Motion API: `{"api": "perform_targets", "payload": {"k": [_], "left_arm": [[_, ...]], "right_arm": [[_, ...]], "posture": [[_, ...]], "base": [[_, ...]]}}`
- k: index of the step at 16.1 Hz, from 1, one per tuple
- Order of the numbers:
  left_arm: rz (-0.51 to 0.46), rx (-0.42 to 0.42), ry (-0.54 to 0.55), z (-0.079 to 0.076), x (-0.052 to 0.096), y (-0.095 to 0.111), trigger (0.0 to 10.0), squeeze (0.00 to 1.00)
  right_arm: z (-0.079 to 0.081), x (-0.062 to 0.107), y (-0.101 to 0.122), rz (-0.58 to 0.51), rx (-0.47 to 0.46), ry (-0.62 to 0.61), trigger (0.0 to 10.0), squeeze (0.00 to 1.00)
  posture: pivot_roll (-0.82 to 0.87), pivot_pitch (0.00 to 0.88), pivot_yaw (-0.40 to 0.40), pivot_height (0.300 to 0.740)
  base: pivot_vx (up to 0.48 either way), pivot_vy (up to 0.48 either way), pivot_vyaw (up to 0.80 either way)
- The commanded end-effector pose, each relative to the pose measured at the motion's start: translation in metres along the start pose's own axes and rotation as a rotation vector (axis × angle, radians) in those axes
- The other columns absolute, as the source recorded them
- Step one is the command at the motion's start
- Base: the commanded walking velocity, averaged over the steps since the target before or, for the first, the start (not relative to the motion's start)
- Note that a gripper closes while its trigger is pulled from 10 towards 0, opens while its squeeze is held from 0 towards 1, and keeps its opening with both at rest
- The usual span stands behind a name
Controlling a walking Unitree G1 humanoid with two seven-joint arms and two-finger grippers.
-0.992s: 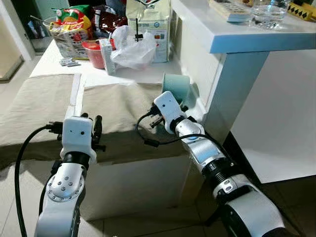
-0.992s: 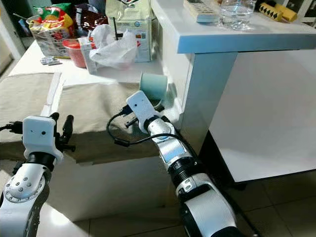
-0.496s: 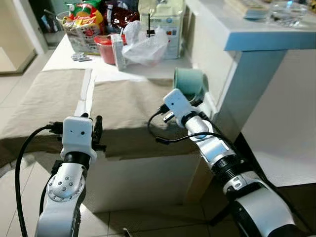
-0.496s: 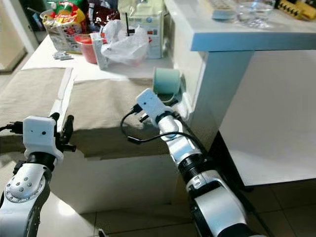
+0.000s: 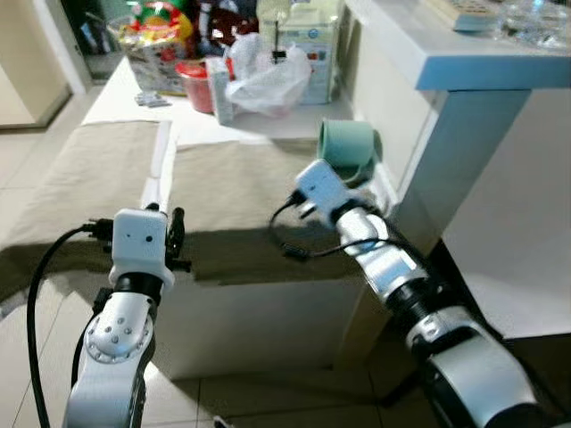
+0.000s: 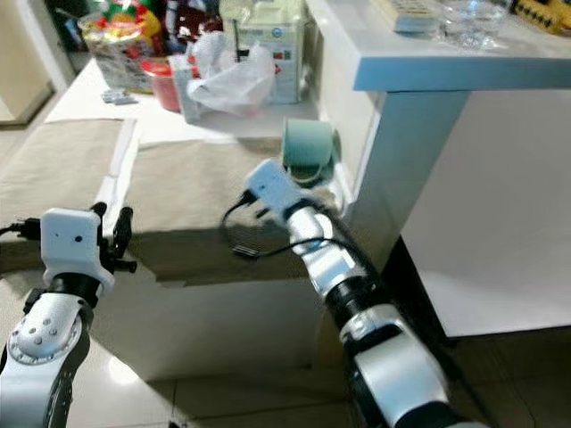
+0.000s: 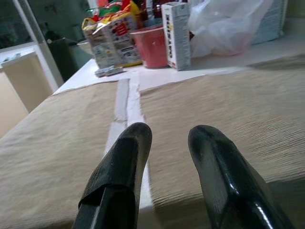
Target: Setting the table
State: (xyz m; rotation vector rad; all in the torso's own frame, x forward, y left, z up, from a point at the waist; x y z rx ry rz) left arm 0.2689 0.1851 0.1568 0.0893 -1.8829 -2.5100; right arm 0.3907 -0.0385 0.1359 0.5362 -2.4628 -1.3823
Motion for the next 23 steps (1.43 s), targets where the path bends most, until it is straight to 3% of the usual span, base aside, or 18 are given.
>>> {"api": "perform_targets", "payload": {"k": [1,4,6,8,10,16,21,22,23], "left_arm": [[-0.022,-0.009,-0.001,0.000,-0.001,0.006,10.0,0.00],[-0.026,-0.009,-0.003,-0.001,-0.002,0.007,10.0,0.00],[-0.028,-0.007,-0.006,-0.002,-0.003,0.008,10.0,0.00],[-0.029,-0.007,-0.009,-0.003,-0.003,0.008,10.0,0.00],[-0.028,-0.009,-0.004,-0.001,-0.002,0.008,10.0,0.00],[-0.017,-0.016,0.000,0.001,0.000,0.006,10.0,0.00],[-0.004,-0.013,0.010,0.003,0.000,0.005,10.0,0.00],[0.000,-0.013,0.016,0.004,-0.001,0.005,10.0,0.00],[-0.001,-0.012,0.016,0.004,-0.001,0.005,10.0,0.00]], "right_arm": [[0.012,0.000,0.013,-0.061,-0.048,0.073,10.0,0.00],[0.005,-0.004,0.050,-0.207,-0.169,0.091,10.0,0.00],[-0.017,-0.013,0.066,-0.242,-0.212,0.016,10.0,0.00],[-0.032,-0.020,0.066,-0.213,-0.218,-0.046,10.0,0.00],[-0.036,-0.022,0.063,-0.191,-0.206,-0.074,10.0,0.00],[-0.060,-0.019,0.054,-0.174,-0.172,-0.257,10.0,0.00],[-0.066,-0.019,0.045,-0.129,-0.140,-0.289,10.0,0.00],[-0.066,-0.020,0.042,-0.109,-0.110,-0.291,10.0,0.00],[-0.066,-0.020,0.036,-0.069,-0.017,-0.293,10.0,0.00]], "posture": [[0.03,0.023,0.030,0.740],[0.03,0.020,0.032,0.740],[0.03,0.017,0.031,0.740],[0.04,0.019,0.029,0.740],[0.04,0.022,0.027,0.740],[0.05,0.038,0.030,0.740],[0.05,0.045,0.030,0.740],[0.05,0.045,0.030,0.740],[0.04,0.045,0.030,0.740]], "base": [[0.000,0.000,0.00],[0.000,0.000,0.00],[0.000,0.000,0.00],[0.000,0.000,0.00],[0.000,0.000,0.00],[0.000,0.000,0.00],[0.000,0.000,0.00],[0.000,0.000,0.00],[0.000,0.000,0.00]]}}
Point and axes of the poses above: a point about 5 cm out from each wrist's last joint towards the gripper, its own x axis pointing back from the gripper into the wrist, its own y axis along the axis of the wrist's last joint, z = x × y, the point moved 3 cm from there along -x, pointing out of the wrist towards the gripper, and after that the axes turned 3 degrees about -x, right-handed, at the moved point
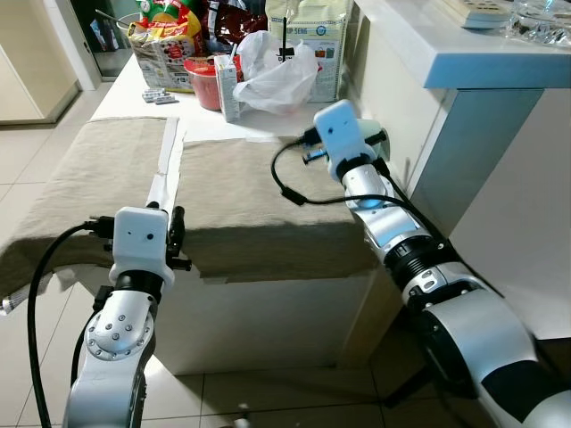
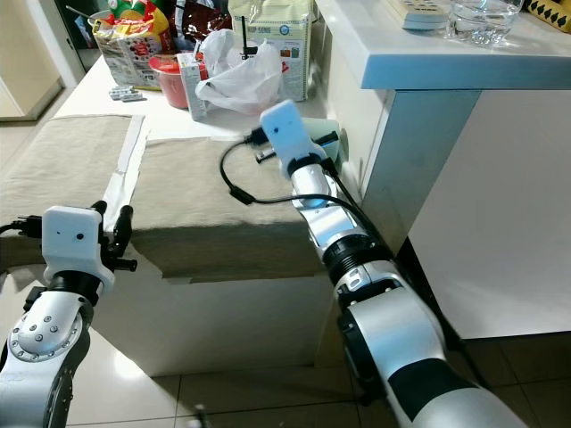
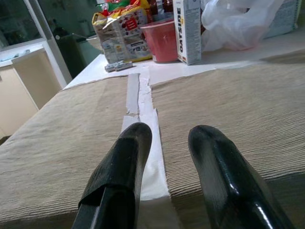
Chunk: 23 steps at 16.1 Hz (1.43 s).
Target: Setting the table
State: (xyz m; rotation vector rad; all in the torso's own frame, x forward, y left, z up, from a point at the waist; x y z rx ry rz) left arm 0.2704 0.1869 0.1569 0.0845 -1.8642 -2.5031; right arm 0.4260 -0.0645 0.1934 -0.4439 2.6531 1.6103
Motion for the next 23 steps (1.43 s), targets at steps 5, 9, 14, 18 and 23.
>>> {"api": "perform_targets", "payload": {"k": [5,9,14,18,23], "left_arm": [[-0.020,-0.001,0.003,0.000,0.000,0.005,10.0,0.00],[-0.020,-0.001,0.003,0.000,0.000,0.005,10.0,0.00],[-0.020,-0.001,0.003,0.000,0.000,0.005,10.0,0.00],[-0.020,-0.001,0.003,0.000,0.000,0.005,10.0,0.00],[0.007,-0.003,0.023,0.002,-0.007,-0.001,10.0,0.00]], "right_arm": [[-0.013,-0.008,0.009,-0.018,0.254,-0.005,10.0,0.00],[-0.013,-0.008,0.009,-0.018,0.254,-0.005,10.0,0.00],[-0.013,-0.008,0.009,-0.018,0.254,-0.005,10.0,0.00],[-0.013,-0.008,0.009,-0.018,0.254,-0.005,10.0,0.00],[0.007,0.006,-0.032,0.210,-0.280,0.037,10.0,0.00]], "posture": [[0.04,0.035,0.021,0.740],[0.04,0.035,0.021,0.740],[0.04,0.035,0.021,0.740],[0.04,0.035,0.021,0.740],[0.02,0.015,0.020,0.740]], "base": [[0.000,0.000,0.00],[0.000,0.000,0.00],[0.000,0.000,0.00],[0.000,0.000,0.00],[0.000,0.000,0.00]]}}
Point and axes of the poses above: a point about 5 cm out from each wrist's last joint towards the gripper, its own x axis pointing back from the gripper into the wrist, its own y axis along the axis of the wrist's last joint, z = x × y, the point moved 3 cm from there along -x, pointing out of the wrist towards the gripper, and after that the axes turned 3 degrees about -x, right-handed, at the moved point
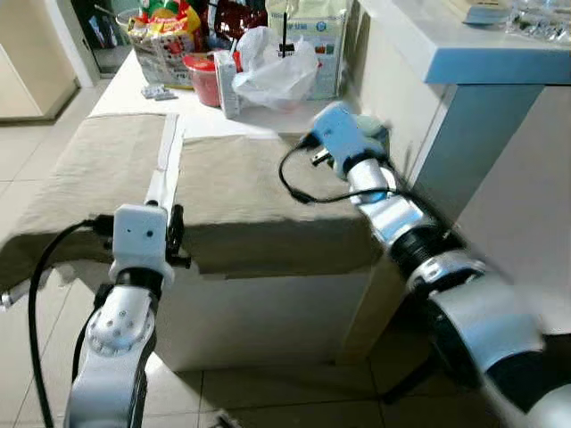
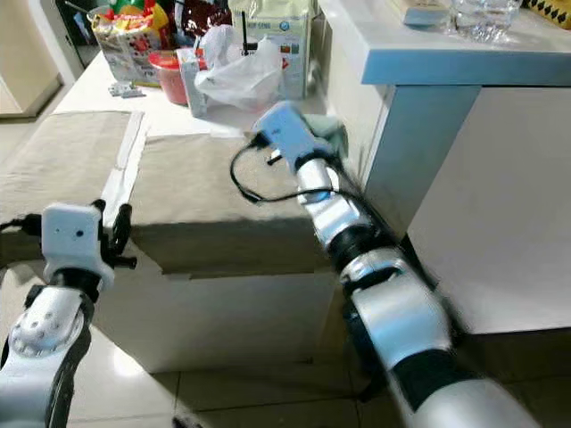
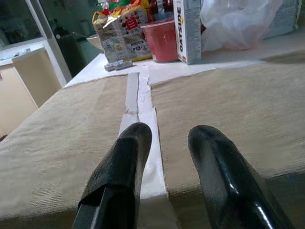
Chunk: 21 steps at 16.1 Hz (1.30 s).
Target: Setting the table
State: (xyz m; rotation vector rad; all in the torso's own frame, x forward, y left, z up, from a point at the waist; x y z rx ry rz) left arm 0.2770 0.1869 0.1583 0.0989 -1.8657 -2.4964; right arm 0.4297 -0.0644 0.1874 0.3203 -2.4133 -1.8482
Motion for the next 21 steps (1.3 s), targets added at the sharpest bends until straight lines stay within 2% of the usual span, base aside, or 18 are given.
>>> {"api": "perform_targets", "payload": {"k": [1,3,5,8,13,18,19,20,21], "left_arm": [[0.021,0.010,0.018,0.003,-0.003,-0.004,10.0,0.00],[0.049,0.068,0.042,0.008,-0.009,-0.008,10.0,0.00],[0.065,0.121,0.057,0.010,-0.016,-0.011,10.0,0.00],[0.055,0.123,0.049,0.006,-0.022,-0.010,10.0,0.00],[0.051,0.119,0.061,0.009,-0.019,-0.010,10.0,0.00],[0.041,0.086,0.054,0.008,-0.017,-0.009,10.0,0.00],[0.039,0.083,0.051,0.008,-0.017,-0.008,10.0,0.00],[0.037,0.082,0.048,0.007,-0.017,-0.008,10.0,0.00],[0.037,0.080,0.047,0.007,-0.017,-0.008,10.0,0.00]], "right_arm": [[0.004,0.010,-0.036,0.158,-0.234,0.023,10.0,0.00],[0.016,0.015,-0.046,0.194,-0.392,0.045,10.0,0.00],[0.025,0.020,-0.054,0.214,-0.470,0.056,10.0,0.00],[0.030,0.025,-0.055,0.179,-0.390,0.088,10.0,0.00],[0.032,0.023,-0.042,0.126,-0.354,0.123,10.0,0.00],[0.016,0.017,-0.005,-0.074,-0.186,0.034,10.0,0.00],[0.016,0.017,-0.005,-0.073,-0.180,0.036,10.0,0.75],[0.017,0.017,-0.007,-0.056,-0.201,0.046,10.0,1.00],[0.019,0.017,-0.008,-0.051,-0.200,0.048,10.0,1.00]], "posture": [[0.01,0.012,0.026,0.740],[0.00,0.000,0.033,0.740],[-0.02,0.000,0.035,0.740],[-0.03,0.000,0.031,0.740],[-0.01,0.000,0.023,0.740],[0.00,0.000,0.024,0.740],[-0.01,0.000,0.030,0.740],[-0.01,0.000,0.030,0.740],[-0.01,0.000,0.031,0.740]], "base": [[0.000,0.000,0.00],[0.000,0.000,0.00],[0.000,0.000,0.00],[0.000,0.000,0.00],[0.000,0.000,0.00],[0.000,0.000,0.00],[0.000,0.000,0.00],[0.000,0.000,0.00],[0.000,0.000,0.00]]}}
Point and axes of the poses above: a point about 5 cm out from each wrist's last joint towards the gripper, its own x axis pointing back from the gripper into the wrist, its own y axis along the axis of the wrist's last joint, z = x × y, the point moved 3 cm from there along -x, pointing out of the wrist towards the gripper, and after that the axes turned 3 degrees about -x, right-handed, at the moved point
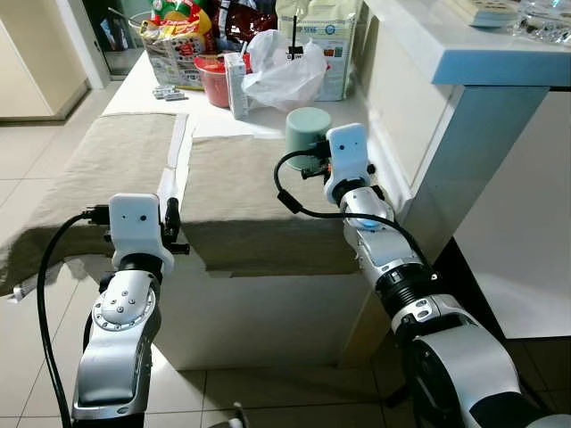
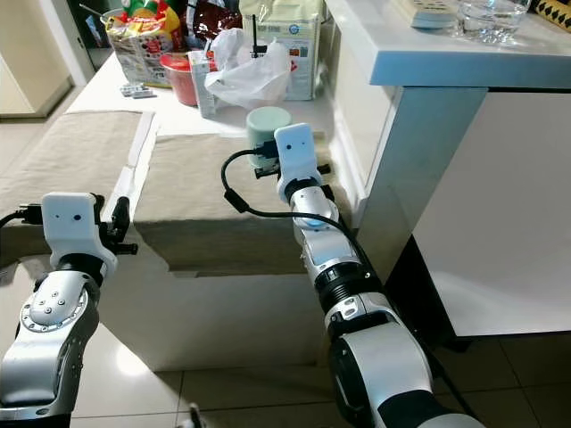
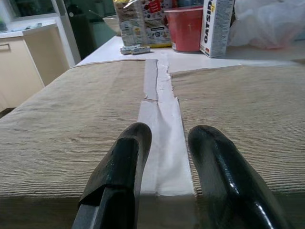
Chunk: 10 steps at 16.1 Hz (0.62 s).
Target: Setting the table
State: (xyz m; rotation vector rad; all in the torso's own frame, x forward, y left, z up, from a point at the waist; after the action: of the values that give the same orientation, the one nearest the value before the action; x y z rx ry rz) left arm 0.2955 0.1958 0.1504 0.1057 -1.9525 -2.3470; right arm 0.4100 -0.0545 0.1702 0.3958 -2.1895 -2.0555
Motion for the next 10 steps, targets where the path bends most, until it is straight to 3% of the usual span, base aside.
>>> {"api": "perform_targets", "payload": {"k": [1,8,9,10], "left_arm": [[-0.015,-0.022,0.002,0.0012,0.0019,0.0027,10.0,0.00],[-0.019,-0.036,-0.013,0.0001,0.0041,0.0040,10.0,0.00],[-0.019,-0.039,-0.014,0.0001,0.0047,0.0040,10.0,0.00],[-0.020,-0.040,-0.014,0.0001,0.0049,0.0041,10.0,0.00]], "right_arm": [[0.0029,0.0002,0.0005,0.004,-0.005,0.005,10.0,1.00],[0.0074,0.0048,-0.0040,-0.001,0.005,-0.001,10.0,1.00],[0.0087,0.0048,-0.0039,0.001,-0.009,0.012,10.0,0.66],[0.0093,0.0051,-0.0034,-0.004,-0.005,0.014,0.0,0.00]], "posture": [[-0.01,0.000,0.031,0.740],[-0.01,0.002,0.039,0.740],[0.00,0.002,0.040,0.740],[0.00,0.003,0.040,0.740]], "base": [[0.000,0.000,0.00],[0.000,0.000,0.00],[0.000,0.000,0.00],[0.000,0.000,0.00]]}}
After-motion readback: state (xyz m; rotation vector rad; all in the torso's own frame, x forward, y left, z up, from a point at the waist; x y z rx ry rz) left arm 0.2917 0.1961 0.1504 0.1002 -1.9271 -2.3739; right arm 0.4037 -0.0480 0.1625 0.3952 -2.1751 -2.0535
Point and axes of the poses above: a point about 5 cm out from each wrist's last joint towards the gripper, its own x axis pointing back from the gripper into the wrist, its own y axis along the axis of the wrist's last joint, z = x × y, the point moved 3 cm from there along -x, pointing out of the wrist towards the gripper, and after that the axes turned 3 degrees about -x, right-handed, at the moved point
